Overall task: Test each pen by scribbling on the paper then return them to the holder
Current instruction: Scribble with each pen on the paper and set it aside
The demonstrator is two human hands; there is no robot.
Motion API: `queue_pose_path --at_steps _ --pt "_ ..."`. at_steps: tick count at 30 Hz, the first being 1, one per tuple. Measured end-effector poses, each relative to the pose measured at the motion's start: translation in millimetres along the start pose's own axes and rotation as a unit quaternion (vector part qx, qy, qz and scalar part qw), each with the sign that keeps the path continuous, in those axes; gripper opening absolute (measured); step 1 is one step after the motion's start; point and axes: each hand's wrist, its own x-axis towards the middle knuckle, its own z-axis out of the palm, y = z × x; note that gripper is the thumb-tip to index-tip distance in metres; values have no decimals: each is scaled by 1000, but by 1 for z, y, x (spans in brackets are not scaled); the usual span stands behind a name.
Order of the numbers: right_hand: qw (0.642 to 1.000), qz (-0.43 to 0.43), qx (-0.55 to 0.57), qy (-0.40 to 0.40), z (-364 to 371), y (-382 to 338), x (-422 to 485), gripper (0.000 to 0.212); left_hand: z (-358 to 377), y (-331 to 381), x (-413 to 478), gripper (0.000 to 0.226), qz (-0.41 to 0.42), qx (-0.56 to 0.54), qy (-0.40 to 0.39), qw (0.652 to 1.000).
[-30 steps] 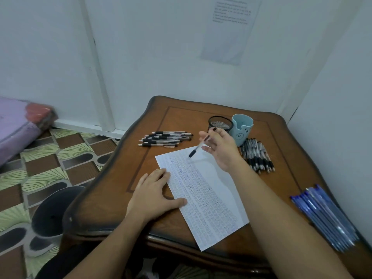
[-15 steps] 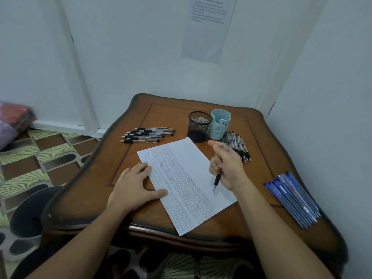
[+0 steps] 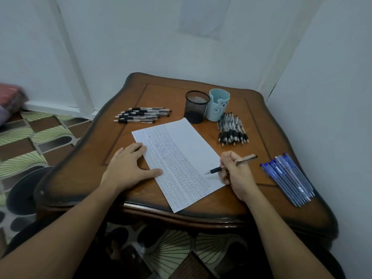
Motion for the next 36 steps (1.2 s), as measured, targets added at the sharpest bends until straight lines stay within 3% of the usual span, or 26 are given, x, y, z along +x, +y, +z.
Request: queue_pose_path --at_steps 4,9,12,19,36 --pt "996 -16 -70 -44 4 2 -4 17 1 0 -1 121 1 -2 1 1000" --pt "991 -43 -128 20 5 9 -7 37 -2 3 -2 115 -7 0 -4 1000" --pt "986 -45 -157 36 6 10 -8 37 -1 2 -2 112 -2 4 0 1000" --pt "985 -56 -162 20 5 15 -7 38 0 1 -1 120 -5 3 -1 1000" --pt "983 -70 -169 10 5 15 -7 40 -4 6 -4 118 -7 -6 -8 1000"
